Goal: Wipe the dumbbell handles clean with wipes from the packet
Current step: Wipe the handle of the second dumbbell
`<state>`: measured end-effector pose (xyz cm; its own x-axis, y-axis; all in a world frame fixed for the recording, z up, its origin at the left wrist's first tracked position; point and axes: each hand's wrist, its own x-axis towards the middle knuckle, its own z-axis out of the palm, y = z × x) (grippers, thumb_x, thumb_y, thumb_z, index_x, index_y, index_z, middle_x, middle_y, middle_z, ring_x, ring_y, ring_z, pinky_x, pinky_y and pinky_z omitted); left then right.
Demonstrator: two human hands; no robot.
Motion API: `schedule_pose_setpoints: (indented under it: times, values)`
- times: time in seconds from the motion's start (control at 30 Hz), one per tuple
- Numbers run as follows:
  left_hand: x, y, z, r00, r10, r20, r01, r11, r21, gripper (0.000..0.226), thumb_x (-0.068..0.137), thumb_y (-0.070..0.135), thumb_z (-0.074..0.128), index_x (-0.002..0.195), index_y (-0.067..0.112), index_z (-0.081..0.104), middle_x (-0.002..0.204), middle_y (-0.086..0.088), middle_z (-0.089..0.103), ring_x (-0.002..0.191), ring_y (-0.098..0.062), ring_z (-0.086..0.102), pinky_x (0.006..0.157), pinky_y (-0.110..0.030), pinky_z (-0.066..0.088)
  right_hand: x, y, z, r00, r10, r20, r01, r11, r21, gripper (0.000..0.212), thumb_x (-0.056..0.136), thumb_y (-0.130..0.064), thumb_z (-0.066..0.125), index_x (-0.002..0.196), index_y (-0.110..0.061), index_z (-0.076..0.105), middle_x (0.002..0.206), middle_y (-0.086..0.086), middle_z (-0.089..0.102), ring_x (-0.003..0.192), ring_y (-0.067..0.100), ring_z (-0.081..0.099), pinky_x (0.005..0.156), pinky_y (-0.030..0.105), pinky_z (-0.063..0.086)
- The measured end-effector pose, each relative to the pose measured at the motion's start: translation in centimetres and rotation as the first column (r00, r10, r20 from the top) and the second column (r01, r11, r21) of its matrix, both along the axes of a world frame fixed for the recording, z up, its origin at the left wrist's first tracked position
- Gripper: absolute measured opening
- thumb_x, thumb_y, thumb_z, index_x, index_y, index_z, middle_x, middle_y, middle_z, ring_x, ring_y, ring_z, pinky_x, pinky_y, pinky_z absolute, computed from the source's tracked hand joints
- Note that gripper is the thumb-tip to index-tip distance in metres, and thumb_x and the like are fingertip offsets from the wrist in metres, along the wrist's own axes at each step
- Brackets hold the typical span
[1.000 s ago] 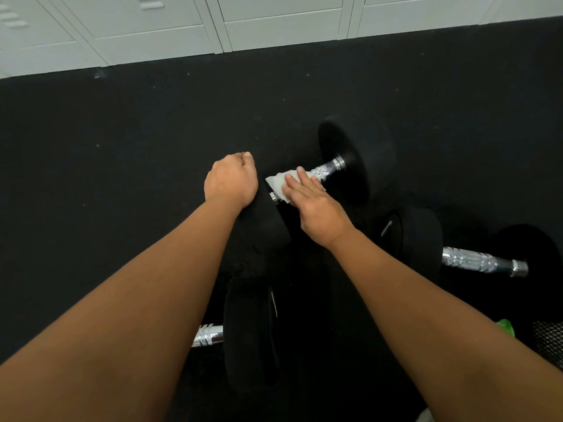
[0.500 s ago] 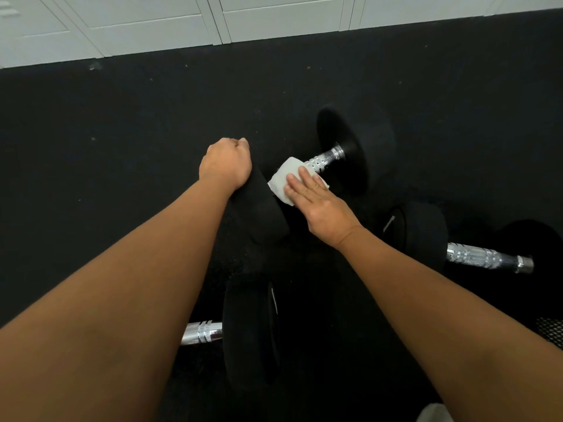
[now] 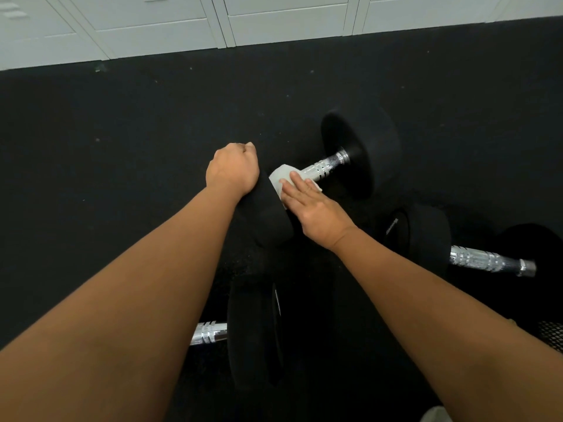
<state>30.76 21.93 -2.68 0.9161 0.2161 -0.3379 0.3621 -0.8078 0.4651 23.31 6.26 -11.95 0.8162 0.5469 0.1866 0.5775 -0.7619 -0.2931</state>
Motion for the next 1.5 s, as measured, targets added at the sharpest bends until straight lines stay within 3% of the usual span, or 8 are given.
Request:
schedule_pose_setpoints:
  times: [0.23, 0.33, 0.5, 0.63, 0.83, 1.03, 1.2, 1.5]
  values:
    - [-0.6, -0.1, -0.3, 0.998, -0.040, 0.042, 0.038, 0.998, 0.045, 0.043, 0.100, 0.033, 0.028, 0.107, 0.012, 0.065, 0.104, -0.012, 0.064, 0.085, -0.024, 0.049, 0.077, -0.033, 0.035, -0.1, 0.0, 0.9, 0.962, -0.233, -0.141, 0.245, 0.966, 0.080, 0.060, 0.081, 0.016, 0.047, 0.138, 0.000, 0.042, 0.148, 0.016, 0.038, 0.142, 0.036, 0.021, 0.115, 0.037, 0.009]
    - [-1.1, -0.3, -0.6, 0.996, -0.052, 0.071, 0.047, 0.996, 0.075, 0.043, 0.101, 0.033, 0.027, 0.108, 0.013, 0.064, 0.093, -0.007, 0.061, 0.082, -0.022, 0.050, 0.073, -0.032, 0.035, -0.1, 0.6, 1.6, 0.974, -0.116, -0.197, 0.130, 0.990, 0.061, 0.057, 0.081, 0.015, 0.049, 0.136, 0.003, 0.044, 0.146, 0.017, 0.041, 0.141, 0.038, 0.023, 0.117, 0.043, 0.013]
    - [-2.1, -0.7, -0.5, 0.993, -0.039, 0.110, 0.032, 0.997, 0.067, 0.045, 0.101, 0.034, 0.026, 0.121, 0.015, 0.061, 0.110, -0.009, 0.067, 0.100, -0.028, 0.060, 0.083, -0.036, 0.042, 1.8, 0.1, 3.6, 0.950, -0.086, -0.299, 0.072, 0.996, -0.058, 0.059, 0.087, 0.008, 0.045, 0.142, -0.007, 0.035, 0.152, 0.007, 0.031, 0.146, 0.026, 0.007, 0.117, 0.035, 0.002]
    - [-3.3, -1.1, -0.2, 0.988, -0.056, 0.145, 0.045, 0.996, 0.078, 0.044, 0.101, 0.032, 0.027, 0.131, 0.014, 0.055, 0.129, -0.007, 0.059, 0.118, -0.026, 0.054, 0.098, -0.038, 0.040, 0.4, -0.1, 3.7, 0.943, -0.177, -0.281, 0.176, 0.984, -0.030, 0.056, 0.086, 0.011, 0.041, 0.139, -0.006, 0.038, 0.149, 0.007, 0.033, 0.146, 0.028, 0.007, 0.119, 0.038, 0.005]
    - [-4.9, -1.4, -0.8, 0.974, -0.117, 0.195, 0.096, 0.989, 0.115, 0.045, 0.102, 0.030, 0.026, 0.137, 0.011, 0.046, 0.144, -0.005, 0.046, 0.137, -0.020, 0.035, 0.113, -0.037, 0.028, 1.1, 0.4, 4.5, 0.920, -0.063, -0.387, 0.027, 0.995, -0.099, 0.055, 0.089, 0.004, 0.041, 0.143, -0.007, 0.035, 0.149, 0.006, 0.037, 0.146, 0.025, 0.010, 0.117, 0.038, 0.004]
    - [-6.2, -1.8, -1.3, 0.957, -0.145, 0.251, 0.109, 0.982, 0.151, 0.044, 0.102, 0.028, 0.027, 0.137, 0.009, 0.046, 0.145, -0.007, 0.045, 0.140, -0.021, 0.031, 0.114, -0.039, 0.027, 0.5, -1.3, 4.8, 0.903, -0.208, -0.375, 0.164, 0.975, -0.147, 0.052, 0.088, 0.007, 0.040, 0.138, -0.007, 0.039, 0.146, 0.006, 0.037, 0.145, 0.027, 0.010, 0.118, 0.038, 0.009]
    - [-7.1, -2.1, -1.5, 0.954, -0.155, 0.256, 0.108, 0.976, 0.189, 0.047, 0.102, 0.030, 0.025, 0.140, 0.009, 0.042, 0.148, -0.007, 0.040, 0.142, -0.019, 0.027, 0.116, -0.038, 0.023, 0.9, 0.3, 5.7, 0.897, -0.090, -0.434, -0.003, 0.978, -0.210, 0.050, 0.090, 0.001, 0.042, 0.138, -0.007, 0.041, 0.144, 0.006, 0.041, 0.144, 0.025, 0.016, 0.117, 0.038, 0.013]
    - [-8.3, -2.6, -2.0, 0.941, -0.175, 0.290, 0.109, 0.967, 0.231, 0.048, 0.101, 0.030, 0.024, 0.141, 0.008, 0.040, 0.149, -0.007, 0.039, 0.142, -0.019, 0.026, 0.118, -0.037, 0.017, -0.8, 0.1, 5.3, 0.901, -0.153, -0.406, 0.087, 0.980, -0.178, 0.040, 0.088, 0.002, 0.041, 0.126, -0.005, 0.048, 0.137, 0.005, 0.044, 0.141, 0.027, 0.020, 0.115, 0.039, 0.019]
